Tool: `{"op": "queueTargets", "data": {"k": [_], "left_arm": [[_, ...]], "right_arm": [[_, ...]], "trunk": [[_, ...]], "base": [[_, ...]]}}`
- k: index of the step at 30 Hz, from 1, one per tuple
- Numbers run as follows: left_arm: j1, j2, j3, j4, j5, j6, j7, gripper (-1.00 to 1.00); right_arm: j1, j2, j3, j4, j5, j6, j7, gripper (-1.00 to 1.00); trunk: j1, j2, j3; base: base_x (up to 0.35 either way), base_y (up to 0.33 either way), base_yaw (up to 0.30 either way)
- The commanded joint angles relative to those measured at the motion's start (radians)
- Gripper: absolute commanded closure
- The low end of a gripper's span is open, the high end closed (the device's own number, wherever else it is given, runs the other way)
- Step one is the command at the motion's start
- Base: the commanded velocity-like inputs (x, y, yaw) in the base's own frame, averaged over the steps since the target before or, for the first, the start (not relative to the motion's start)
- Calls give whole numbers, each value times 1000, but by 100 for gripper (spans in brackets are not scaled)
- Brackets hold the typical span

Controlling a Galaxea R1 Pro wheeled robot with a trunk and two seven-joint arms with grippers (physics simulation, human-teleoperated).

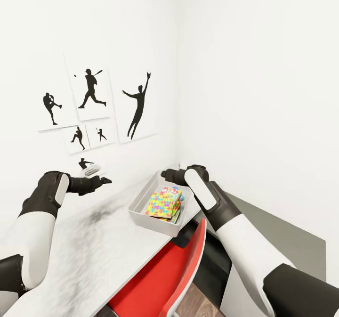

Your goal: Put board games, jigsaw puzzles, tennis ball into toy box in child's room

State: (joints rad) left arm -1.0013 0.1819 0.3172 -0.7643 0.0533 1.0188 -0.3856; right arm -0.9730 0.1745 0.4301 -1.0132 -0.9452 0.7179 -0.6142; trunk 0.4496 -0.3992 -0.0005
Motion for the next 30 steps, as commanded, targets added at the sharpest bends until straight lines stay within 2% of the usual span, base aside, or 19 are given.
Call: {"op": "queueTargets", "data": {"k": [1,5,9,13,16,19,22,25,30], "left_arm": [[0,0,1,0,4,6,1,-100],[0,-2,-2,1,2,6,17,-100],[0,-19,-2,4,3,4,82,-100],[0,-30,-2,9,3,1,140,-100],[0,-35,-2,12,4,0,155,-100],[0,-52,-2,14,3,-1,167,-100],[0,-82,-3,15,3,-2,195,-100],[0,-97,-3,15,6,0,224,-100],[-1,-114,-3,8,10,11,236,-100]], "right_arm": [[-1,0,1,0,-10,1,-11,-100],[-25,0,0,13,-12,8,-30,-100],[-69,0,-2,100,-19,15,-77,-100],[-78,0,-2,135,-21,18,-88,-100],[-80,0,-2,147,-21,18,-89,-100],[-80,0,-2,165,-21,20,-90,-100],[-81,0,-2,188,-21,22,-89,-100],[-80,0,-2,200,-22,22,-81,-100],[-79,0,2,205,-23,20,-78,-100]], "trunk": [[0,-1,-1],[0,-1,-1],[0,-1,-1],[0,-1,-1],[0,-1,-1],[0,-1,-1],[0,-1,-1],[0,-1,-1],[0,-1,-1]], "base": [[0,0,3],[0,0,1],[0,0,0],[0,0,0],[0,0,0],[0,0,0],[0,0,0],[0,0,0],[0,0,0]]}}
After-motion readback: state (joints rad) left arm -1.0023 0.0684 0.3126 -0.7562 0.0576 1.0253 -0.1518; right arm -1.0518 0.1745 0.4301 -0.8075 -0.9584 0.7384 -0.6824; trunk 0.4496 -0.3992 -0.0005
